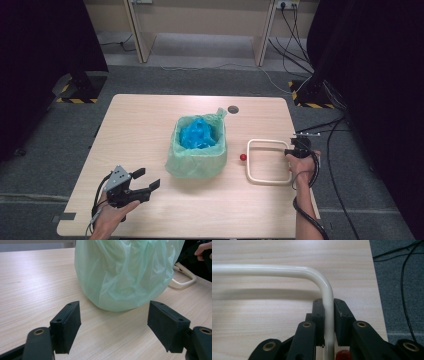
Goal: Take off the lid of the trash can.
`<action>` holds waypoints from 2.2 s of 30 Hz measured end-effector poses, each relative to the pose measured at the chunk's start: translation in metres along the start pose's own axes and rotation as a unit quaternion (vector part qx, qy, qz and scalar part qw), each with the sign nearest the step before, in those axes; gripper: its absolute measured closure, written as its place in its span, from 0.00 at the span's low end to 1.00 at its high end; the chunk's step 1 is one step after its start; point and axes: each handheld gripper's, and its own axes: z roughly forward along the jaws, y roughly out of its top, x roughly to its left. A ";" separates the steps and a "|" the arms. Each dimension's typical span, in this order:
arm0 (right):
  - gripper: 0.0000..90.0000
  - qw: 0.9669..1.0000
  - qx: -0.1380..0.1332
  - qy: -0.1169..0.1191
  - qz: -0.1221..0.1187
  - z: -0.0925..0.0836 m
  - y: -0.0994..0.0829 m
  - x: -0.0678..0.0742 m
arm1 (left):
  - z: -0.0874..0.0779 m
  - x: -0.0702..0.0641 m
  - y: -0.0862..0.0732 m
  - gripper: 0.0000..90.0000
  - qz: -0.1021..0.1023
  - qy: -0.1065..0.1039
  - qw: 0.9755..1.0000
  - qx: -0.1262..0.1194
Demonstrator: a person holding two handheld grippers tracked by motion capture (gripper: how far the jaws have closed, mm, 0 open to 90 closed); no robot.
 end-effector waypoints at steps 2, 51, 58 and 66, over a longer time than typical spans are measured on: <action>0.89 1.000 0.001 0.000 0.002 0.002 -0.002 -0.001 | 0.002 0.000 -0.001 0.29 0.002 0.000 1.000 0.003; 0.19 0.984 -0.131 0.124 -0.012 -0.045 -0.023 0.070 | 0.011 0.006 -0.015 0.20 -0.005 0.008 1.000 0.024; 0.19 0.981 -0.136 0.136 -0.023 -0.050 -0.022 0.080 | 0.013 0.005 -0.015 0.19 -0.009 0.004 1.000 0.025; 0.18 0.979 -0.136 0.146 -0.035 -0.053 -0.022 0.090 | 0.014 0.005 -0.015 0.18 -0.017 0.000 1.000 0.024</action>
